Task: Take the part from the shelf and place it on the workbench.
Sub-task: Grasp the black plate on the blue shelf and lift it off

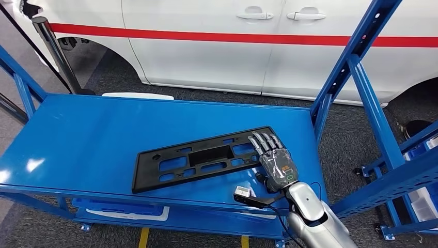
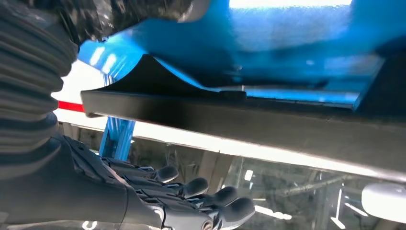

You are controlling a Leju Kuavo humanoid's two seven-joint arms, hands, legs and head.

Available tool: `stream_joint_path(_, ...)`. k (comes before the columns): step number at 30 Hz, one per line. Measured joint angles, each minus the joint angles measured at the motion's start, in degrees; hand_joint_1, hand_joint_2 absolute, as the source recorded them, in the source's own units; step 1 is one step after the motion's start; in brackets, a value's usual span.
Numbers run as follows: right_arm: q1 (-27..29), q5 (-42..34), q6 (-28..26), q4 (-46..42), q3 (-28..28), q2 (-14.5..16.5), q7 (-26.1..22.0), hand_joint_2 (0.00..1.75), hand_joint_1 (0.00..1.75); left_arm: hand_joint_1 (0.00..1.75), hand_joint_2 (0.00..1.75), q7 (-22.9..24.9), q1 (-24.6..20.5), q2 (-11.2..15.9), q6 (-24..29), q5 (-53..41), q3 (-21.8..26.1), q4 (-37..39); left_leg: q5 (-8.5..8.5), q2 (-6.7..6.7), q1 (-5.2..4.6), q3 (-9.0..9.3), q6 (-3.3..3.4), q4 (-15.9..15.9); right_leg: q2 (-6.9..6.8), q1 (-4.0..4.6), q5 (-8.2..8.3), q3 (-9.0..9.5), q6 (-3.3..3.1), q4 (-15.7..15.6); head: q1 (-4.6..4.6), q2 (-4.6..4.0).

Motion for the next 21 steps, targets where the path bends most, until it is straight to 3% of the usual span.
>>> stream_joint_path(1,-0.1,0.0,0.0,0.5,0.0,0.2,0.0,1.75,0.00,0.00,0.00,0.0,0.0,0.0,0.0,0.0,-0.1,0.0,-0.07,0.00,0.00,-0.02,-0.01,0.1,-0.01,-0.13,-0.86,-1.48,0.20,3.0,-0.01,0.00)
stream_joint_path(2,-0.2,0.0,0.0,0.9,0.0,0.3,-0.1,1.75,0.00,0.00,0.00,0.0,0.1,0.0,0.0,0.0,-0.1,0.0,-0.18,0.00,0.02,-0.02,-0.06,0.3,-0.02,-0.26,-0.64,-2.14,0.37,4.2,-0.02,0.00)
stream_joint_path(3,-0.5,0.0,0.0,1.3,0.0,0.5,-0.1,1.75,0.00,0.00,0.00,0.1,0.1,0.0,0.0,0.0,-0.1,0.0,-0.34,-0.01,0.07,0.01,-0.17,0.5,-0.05,-0.41,0.73,-1.66,0.51,3.0,-0.01,0.00)
stream_joint_path(6,-1.6,-0.2,0.2,2.5,0.0,1.0,-0.4,1.75,0.00,0.00,0.00,0.1,0.0,-0.1,-0.1,-0.3,-0.2,0.0,-1.12,-0.07,0.11,-0.14,-0.89,1.6,-0.08,-0.70,5.73,3.20,0.44,-7.4,-0.01,0.00)
stream_joint_path(8,-2.5,-0.6,0.3,3.6,0.0,1.6,-0.8,1.75,0.00,0.00,0.00,0.2,0.0,-0.1,-0.2,-0.5,-0.3,0.0,-1.45,-0.09,-0.06,-0.42,-1.50,2.2,0.03,-0.50,6.06,4.32,-0.11,-10.0,-0.05,0.00)
stream_joint_path(11,-4.2,-1.4,0.3,6.1,0.0,2.9,-1.7,1.75,0.00,0.00,0.00,0.3,-0.1,-0.1,-0.5,-0.6,-0.6,0.0,-1.90,-0.09,0.07,-0.63,-2.32,2.5,0.15,-0.43,6.42,4.31,-1.14,-10.3,-0.09,0.00)
stream_joint_path(13,-5.4,-1.7,0.3,7.8,0.0,3.7,-2.2,1.75,0.00,0.00,0.00,0.4,-0.1,-0.1,-0.6,-0.7,-1.0,0.0,-4.27,-0.10,0.23,-2.07,-2.89,5.9,0.09,-0.62,6.69,4.34,-1.74,-10.6,-0.11,0.00)
stream_joint_path(16,-6.3,-1.9,0.3,9.6,0.0,4.5,-2.3,1.75,0.00,0.00,0.00,0.4,0.0,-0.1,-0.7,-0.7,-1.3,0.0,-9.17,-0.10,0.36,-6.75,-3.30,16.5,-0.01,-0.49,6.79,4.13,-2.03,-10.7,-0.13,0.00)
stream_joint_path(17,-6.5,-1.9,0.3,10.1,0.0,4.7,-2.4,1.75,0.00,0.00,0.00,0.5,0.1,-0.1,-0.7,-0.7,-1.3,0.0,-9.29,-0.10,0.37,-7.45,-3.27,18.1,0.01,-0.43,6.82,4.11,-2.06,-10.6,-0.13,0.00)
stream_joint_path(18,-6.7,-1.9,0.2,10.6,0.0,4.9,-2.5,1.75,0.00,0.00,0.00,0.5,0.1,-0.1,-0.7,-0.8,-1.4,0.0,-8.29,-0.10,0.36,-7.07,-3.14,17.5,0.06,-0.39,6.83,4.15,-2.07,-10.6,-0.13,0.00)
stream_joint_path(21,-7.8,-2.1,-1.1,12.8,0.0,5.5,-3.2,1.75,0.00,0.00,0.00,0.6,0.0,-0.1,-0.8,-1.0,-1.6,0.0,-2.98,-0.11,0.16,-1.58,-2.31,6.5,0.22,-0.28,6.88,4.42,-1.95,-10.7,-0.11,0.00)
